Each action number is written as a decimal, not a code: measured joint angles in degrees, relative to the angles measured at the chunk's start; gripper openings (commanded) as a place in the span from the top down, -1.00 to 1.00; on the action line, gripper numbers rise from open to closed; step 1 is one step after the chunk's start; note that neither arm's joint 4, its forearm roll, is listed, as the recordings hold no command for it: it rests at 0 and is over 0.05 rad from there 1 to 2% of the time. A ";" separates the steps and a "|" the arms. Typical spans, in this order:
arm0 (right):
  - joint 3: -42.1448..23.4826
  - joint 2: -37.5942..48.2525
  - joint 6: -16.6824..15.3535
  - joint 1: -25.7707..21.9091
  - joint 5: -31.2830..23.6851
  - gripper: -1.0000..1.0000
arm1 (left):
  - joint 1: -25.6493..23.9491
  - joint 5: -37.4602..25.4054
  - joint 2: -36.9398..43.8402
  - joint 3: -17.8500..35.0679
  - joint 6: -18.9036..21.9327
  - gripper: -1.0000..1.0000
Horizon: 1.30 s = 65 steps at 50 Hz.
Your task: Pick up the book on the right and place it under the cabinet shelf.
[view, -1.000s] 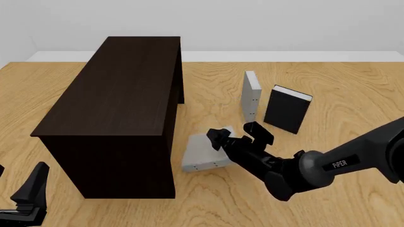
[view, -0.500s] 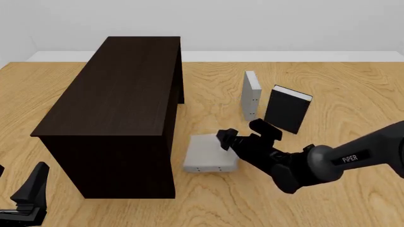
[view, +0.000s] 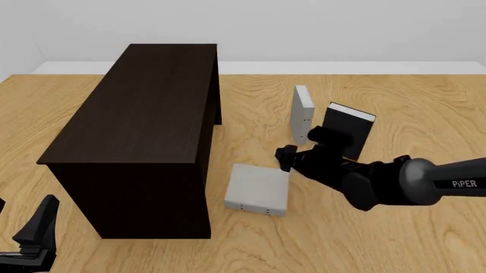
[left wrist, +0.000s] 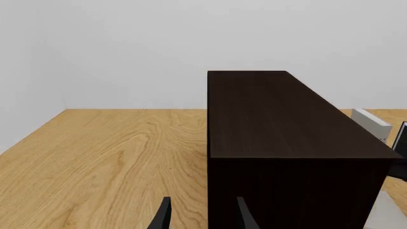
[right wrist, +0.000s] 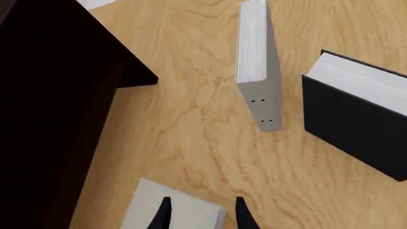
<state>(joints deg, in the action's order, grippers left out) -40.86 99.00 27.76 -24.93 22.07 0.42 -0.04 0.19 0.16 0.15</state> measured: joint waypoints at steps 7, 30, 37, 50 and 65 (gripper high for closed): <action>0.06 -1.76 -3.62 1.12 -2.93 -1.00 | 0.00 -0.01 -0.01 0.00 0.00 -1.00; 3.25 -6.05 -13.02 4.41 -7.68 -1.00 | 0.02 -0.03 -0.02 0.01 0.01 -1.00; 4.81 -7.42 -14.83 5.04 -8.14 -1.00 | 0.02 -0.05 -0.03 0.01 0.00 -1.00; 7.58 -8.17 -16.73 5.69 -7.26 -1.00 | 0.03 -0.07 -0.05 0.00 0.00 -1.00; 9.56 -6.45 -17.09 5.23 -4.79 -1.00 | 0.04 -0.08 -0.06 0.00 0.00 -1.00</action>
<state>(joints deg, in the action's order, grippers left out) -31.30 92.56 10.67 -19.70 17.28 0.46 -0.12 0.12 0.16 0.15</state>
